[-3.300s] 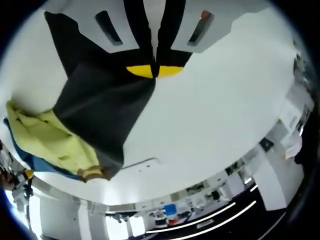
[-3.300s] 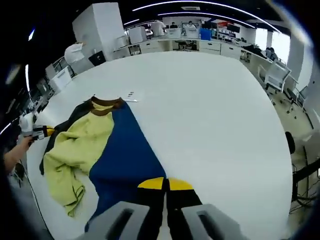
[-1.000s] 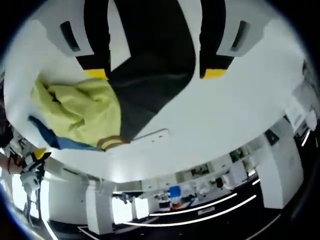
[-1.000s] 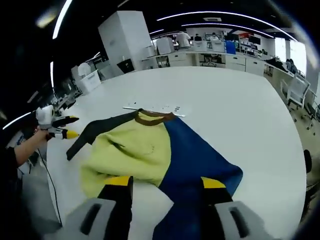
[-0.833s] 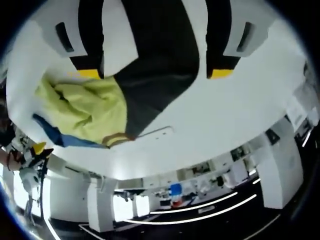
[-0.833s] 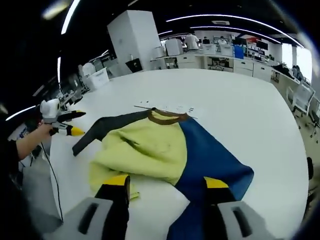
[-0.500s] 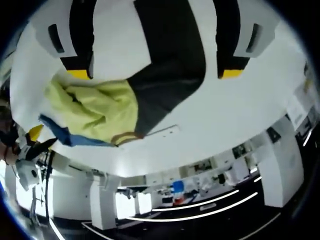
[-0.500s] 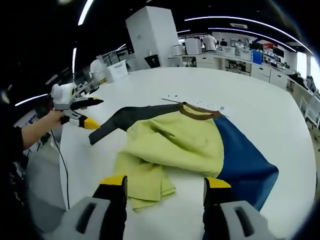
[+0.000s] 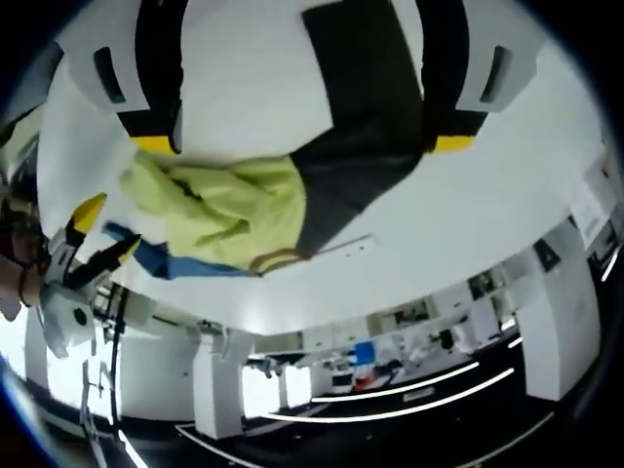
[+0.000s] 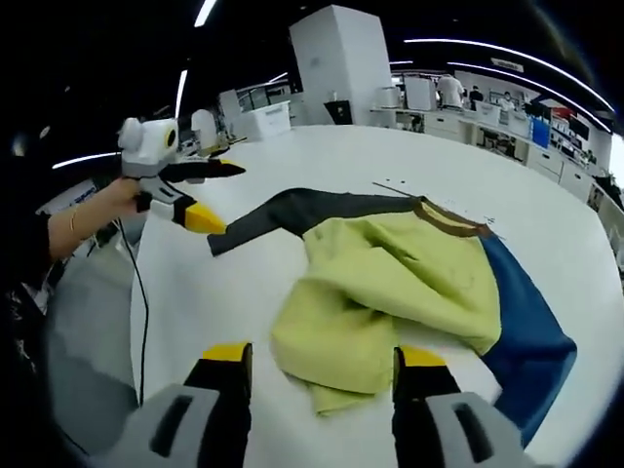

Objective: Fold the garment on the visible template until the final outline fits inside the template.

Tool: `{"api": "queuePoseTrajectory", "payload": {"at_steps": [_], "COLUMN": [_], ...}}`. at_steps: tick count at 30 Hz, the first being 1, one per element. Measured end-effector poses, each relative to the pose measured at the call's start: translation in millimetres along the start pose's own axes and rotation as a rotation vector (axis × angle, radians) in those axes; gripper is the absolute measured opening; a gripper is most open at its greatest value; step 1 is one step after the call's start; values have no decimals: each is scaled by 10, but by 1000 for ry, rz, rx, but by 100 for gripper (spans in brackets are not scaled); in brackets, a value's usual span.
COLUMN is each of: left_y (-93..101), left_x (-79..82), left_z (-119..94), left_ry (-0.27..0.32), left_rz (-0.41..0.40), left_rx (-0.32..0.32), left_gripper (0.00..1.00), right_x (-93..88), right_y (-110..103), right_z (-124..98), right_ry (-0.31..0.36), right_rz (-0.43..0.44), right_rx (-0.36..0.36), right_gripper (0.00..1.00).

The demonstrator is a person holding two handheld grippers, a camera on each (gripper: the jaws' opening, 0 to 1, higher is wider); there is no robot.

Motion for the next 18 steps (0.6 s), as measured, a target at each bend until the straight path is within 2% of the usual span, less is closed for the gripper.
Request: {"api": "queuePoseTrajectory", "payload": {"at_steps": [5,8,12,18], "left_y": [68,57,65,63], "left_x": [-4,-29,-50,-103], "left_z": [-56,-66,-114,-168], "left_ry": [5,-2,5,-11], "left_rz": [23,22,24,44], "left_rx": [-8,-12,-4,1], "left_gripper": [100,100,100,99], "right_x": [-4,-15,-37,-109], "right_y": [-174,-268,-398,-460], "right_z": [88,155,231,352], "right_ry": [1,1,-4,-25], "right_rz": [-63,-95,-119,-165], "right_rx": [16,23,51,55], "right_gripper": [47,37,36,31]}}
Point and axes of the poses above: the point that each gripper's makers call its tool centre point, and the gripper's own axes: z roughly forward along the fingers, y roughly to its right, x roughly out of its top, the point moved 1 cm from there along -z, roughly backward along the fingers, and after that the axes turned 4 degrees about -z, right-handed, at the moved point
